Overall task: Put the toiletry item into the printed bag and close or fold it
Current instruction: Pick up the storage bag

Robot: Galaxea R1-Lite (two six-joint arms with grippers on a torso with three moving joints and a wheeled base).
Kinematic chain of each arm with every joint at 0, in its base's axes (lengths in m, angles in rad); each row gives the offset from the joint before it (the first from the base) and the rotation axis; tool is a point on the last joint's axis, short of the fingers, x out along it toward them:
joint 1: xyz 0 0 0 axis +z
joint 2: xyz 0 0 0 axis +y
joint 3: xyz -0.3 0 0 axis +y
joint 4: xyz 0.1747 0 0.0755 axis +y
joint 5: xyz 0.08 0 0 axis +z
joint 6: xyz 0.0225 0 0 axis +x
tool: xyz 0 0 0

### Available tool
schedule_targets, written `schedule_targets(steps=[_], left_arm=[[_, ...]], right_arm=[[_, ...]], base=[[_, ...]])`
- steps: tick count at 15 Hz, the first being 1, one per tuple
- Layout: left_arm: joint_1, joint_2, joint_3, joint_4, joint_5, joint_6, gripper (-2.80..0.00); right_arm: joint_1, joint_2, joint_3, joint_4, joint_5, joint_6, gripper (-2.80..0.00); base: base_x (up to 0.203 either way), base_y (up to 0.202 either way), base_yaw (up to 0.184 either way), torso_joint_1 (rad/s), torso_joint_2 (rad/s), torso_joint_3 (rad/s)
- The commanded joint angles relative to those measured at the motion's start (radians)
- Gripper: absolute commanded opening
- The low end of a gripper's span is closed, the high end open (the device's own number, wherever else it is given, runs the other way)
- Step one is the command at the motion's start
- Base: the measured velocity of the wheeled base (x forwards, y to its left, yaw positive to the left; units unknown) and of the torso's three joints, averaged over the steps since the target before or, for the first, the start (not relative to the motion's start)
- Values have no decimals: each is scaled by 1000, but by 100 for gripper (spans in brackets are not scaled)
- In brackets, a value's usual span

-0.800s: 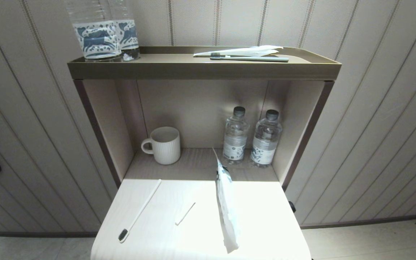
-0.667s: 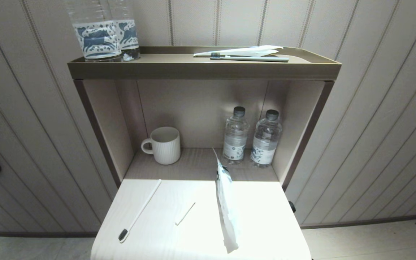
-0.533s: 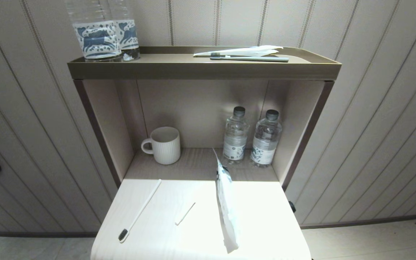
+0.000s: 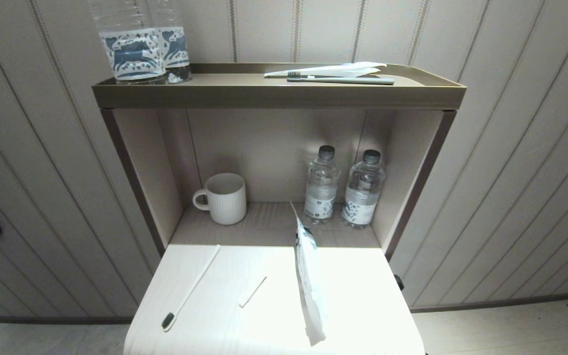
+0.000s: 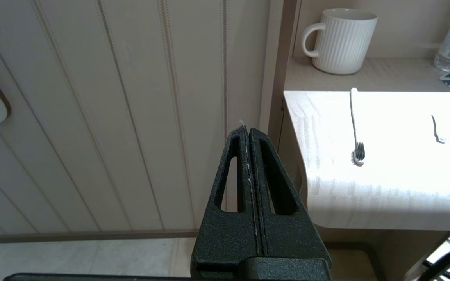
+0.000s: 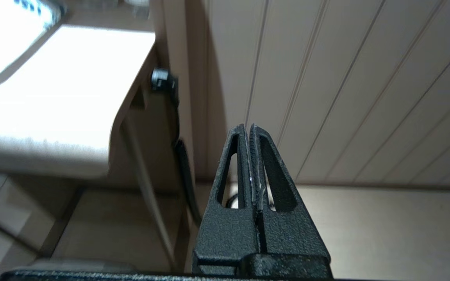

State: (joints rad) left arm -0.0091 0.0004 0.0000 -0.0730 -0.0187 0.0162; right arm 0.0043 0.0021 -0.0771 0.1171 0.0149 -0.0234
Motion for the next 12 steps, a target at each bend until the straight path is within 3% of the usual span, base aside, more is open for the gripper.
schedule_targets(steps=[1,3,9,11,12], left_arm=[[0,0,0,-1,0,2,-280],[0,0,0,1,0,3,-280],[0,0,0,1,1,2,-280],[0,0,0,1,2,2,-280],[0,0,0,1,2,2,-280]], right_arm=[[1,14,-126,59,18,-1,-280],[0,85,-291,152,57,0,-280],[4,621,-592,252,95,7,-280],[35,776,-747,409,101,4,-280],[93,820,-839,558,103,0,-280]], base=[[0,0,0,0,0,0],[0,0,0,0,0,0],[0,0,0,0,0,0],[0,0,0,0,0,0],[0,0,0,0,0,0]])
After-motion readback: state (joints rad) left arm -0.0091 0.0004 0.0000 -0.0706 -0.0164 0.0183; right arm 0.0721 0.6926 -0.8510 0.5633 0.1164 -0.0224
